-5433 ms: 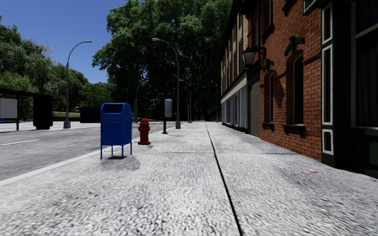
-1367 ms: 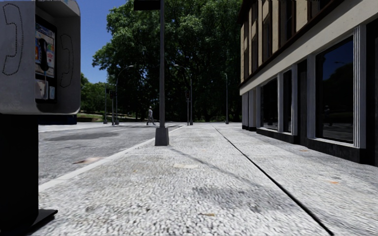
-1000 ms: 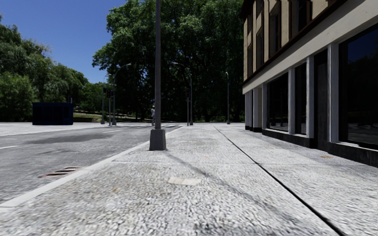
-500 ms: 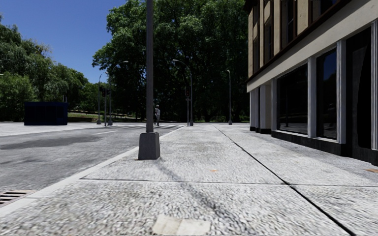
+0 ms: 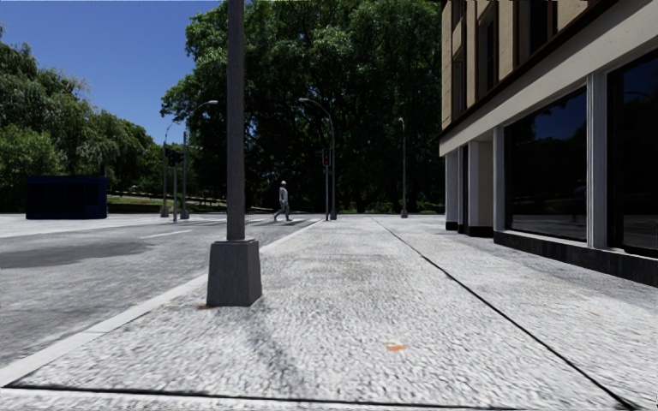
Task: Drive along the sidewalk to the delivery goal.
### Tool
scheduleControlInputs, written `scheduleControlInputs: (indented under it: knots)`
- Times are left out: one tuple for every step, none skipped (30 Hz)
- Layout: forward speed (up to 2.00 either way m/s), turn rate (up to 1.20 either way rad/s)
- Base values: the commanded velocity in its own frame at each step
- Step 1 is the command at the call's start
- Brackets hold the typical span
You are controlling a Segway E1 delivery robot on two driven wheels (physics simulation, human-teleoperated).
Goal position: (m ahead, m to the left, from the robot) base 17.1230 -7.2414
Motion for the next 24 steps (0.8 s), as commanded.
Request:
scheduleControlInputs:
  knots:
    - [2.00, 0.00]
    - [2.00, 0.00]
    - [2.00, 0.00]
    - [2.00, 0.00]
    - [2.00, 0.00]
    - [2.00, 0.00]
    - [2.00, 0.00]
    - [2.00, 0.00]
    - [2.00, 0.00]
    - [2.00, 0.00]
    - [2.00, 0.00]
    - [2.00, 0.00]
    - [2.00, 0.00]
    - [2.00, 0.00]
    - [2.00, 0.00]
    - [1.98, 0.00]
    - [1.98, 0.00]
    - [1.96, 0.00]
    - [1.96, 0.00]
    - [1.96, 0.00]
    - [1.96, 0.00]
    - [1.96, 0.00]
    - [1.96, 0.00]
    - [1.96, 0.00]
